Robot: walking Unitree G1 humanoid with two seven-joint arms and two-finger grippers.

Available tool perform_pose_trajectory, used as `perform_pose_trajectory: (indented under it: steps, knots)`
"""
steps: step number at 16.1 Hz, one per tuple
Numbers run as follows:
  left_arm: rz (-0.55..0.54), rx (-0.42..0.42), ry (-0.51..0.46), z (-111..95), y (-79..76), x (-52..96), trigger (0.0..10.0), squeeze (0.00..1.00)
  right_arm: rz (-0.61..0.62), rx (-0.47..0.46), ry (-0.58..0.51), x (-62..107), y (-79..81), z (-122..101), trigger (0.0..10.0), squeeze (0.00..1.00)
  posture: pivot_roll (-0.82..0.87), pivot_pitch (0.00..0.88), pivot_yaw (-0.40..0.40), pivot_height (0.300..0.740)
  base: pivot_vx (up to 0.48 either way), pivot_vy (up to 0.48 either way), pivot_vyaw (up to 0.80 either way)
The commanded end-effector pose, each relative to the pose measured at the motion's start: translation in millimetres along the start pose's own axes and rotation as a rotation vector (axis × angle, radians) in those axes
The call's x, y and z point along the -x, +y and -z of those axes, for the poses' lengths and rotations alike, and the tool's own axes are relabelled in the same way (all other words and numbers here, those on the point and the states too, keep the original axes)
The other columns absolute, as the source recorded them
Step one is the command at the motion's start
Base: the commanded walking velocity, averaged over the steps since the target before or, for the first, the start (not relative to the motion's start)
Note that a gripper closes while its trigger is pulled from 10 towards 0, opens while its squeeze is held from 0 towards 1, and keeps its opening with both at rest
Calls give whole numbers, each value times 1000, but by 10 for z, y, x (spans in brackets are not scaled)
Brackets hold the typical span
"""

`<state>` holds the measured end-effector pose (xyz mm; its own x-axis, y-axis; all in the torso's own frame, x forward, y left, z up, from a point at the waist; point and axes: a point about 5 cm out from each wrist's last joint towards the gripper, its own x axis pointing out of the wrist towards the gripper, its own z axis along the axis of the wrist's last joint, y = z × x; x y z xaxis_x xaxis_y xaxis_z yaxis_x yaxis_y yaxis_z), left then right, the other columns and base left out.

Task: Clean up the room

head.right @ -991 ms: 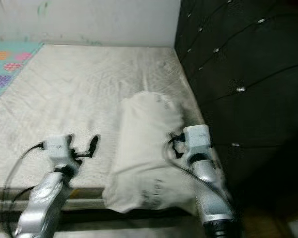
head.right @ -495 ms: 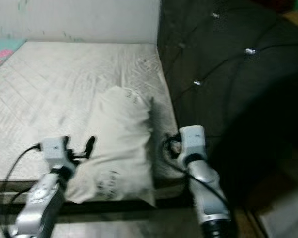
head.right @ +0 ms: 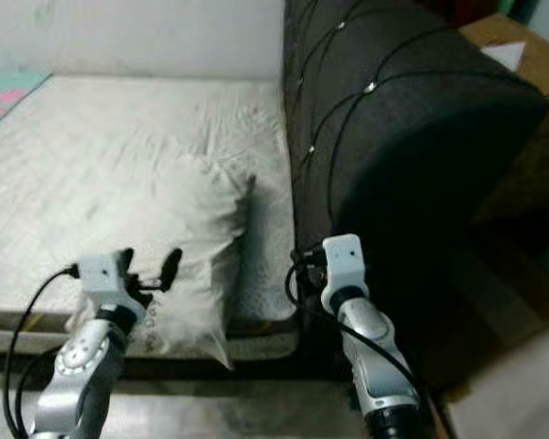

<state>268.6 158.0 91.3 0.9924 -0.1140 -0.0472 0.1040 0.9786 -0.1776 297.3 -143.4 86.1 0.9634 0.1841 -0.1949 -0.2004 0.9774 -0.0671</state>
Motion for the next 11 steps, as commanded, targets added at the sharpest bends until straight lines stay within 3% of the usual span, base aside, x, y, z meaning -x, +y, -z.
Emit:
perform_pose_trajectory:
  steps: [1, 2, 7, 11]
  knots:
    - [-2, -3, -20, -49, 23, -2, 10000, 0, 55, 12, -32, -29, -130, -95, 10000, 0, -123, 39, 17, 740, 0, 446, 0]
    - [0, -6, -20, -49, 21, -3, 10000, 0, 55, 12, -33, -29, -130, -95, 10000, 0, -122, 40, 17, 740, 0, 472, 0]
    - [-12, 11, -11, -29, 30, 6, 10000, 0, 48, 14, -29, -23, -115, -80, 10000, 0, -122, 48, 15, 740, 0, 0, 0]
    - [-4, 32, -2, -13, 21, 7, 10000, 0, 53, 13, -26, -16, -120, -72, 10000, 0, -126, 52, 16, 740, 0, 427, 0]
